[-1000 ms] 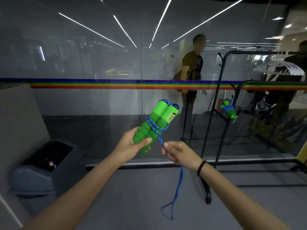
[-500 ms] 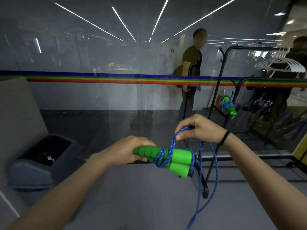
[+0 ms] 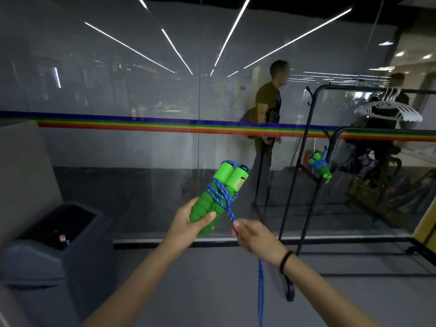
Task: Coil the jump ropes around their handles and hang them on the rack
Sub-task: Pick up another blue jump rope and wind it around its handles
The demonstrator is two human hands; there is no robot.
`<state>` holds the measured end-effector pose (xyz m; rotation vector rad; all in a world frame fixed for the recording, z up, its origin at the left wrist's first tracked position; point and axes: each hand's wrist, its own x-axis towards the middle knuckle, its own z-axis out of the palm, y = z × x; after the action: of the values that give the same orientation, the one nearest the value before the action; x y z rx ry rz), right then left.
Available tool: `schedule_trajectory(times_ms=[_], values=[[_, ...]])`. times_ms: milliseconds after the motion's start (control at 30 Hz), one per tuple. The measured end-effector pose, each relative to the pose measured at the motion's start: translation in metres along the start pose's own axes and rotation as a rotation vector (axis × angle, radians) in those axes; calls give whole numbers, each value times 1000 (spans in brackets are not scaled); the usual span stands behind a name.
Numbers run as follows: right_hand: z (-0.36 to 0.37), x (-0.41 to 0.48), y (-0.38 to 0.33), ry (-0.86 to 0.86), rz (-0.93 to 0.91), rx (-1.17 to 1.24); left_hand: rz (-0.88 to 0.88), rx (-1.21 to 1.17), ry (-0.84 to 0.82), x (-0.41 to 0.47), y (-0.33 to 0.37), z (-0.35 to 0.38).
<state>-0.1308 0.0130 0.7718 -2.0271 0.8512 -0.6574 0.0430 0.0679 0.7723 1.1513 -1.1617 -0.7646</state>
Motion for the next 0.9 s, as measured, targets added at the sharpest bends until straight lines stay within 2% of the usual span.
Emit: schedule_trajectory(times_ms=[67,167,267,367,433,500,633,767,900], values=[[-6,-1,-3,-48,-69,-338,20,195,36,3,-4,-1],[-15,1,-15,-145,-99,-707,74,688,68,4,-6,-4],[-22,3,-34,-213,-202,-894,70,1085,-64,0,0,-5],[-34,12,-54,-178,-302,-936,165,1216,-252,-3,4,-3],[-40,22,-57,-183,-302,-806,209,1198,-403,-3,9,-4],[-43,34,-49,-210,-269,-537,232,1056,-519,3,9,-11],[-41,42,-24,-267,-148,-27,273,791,-573,6,10,-28],[-42,43,-6,-368,12,172,201,608,-615,4,16,-34],[-47,37,22,-329,74,246,114,399,-610,4,28,-52]])
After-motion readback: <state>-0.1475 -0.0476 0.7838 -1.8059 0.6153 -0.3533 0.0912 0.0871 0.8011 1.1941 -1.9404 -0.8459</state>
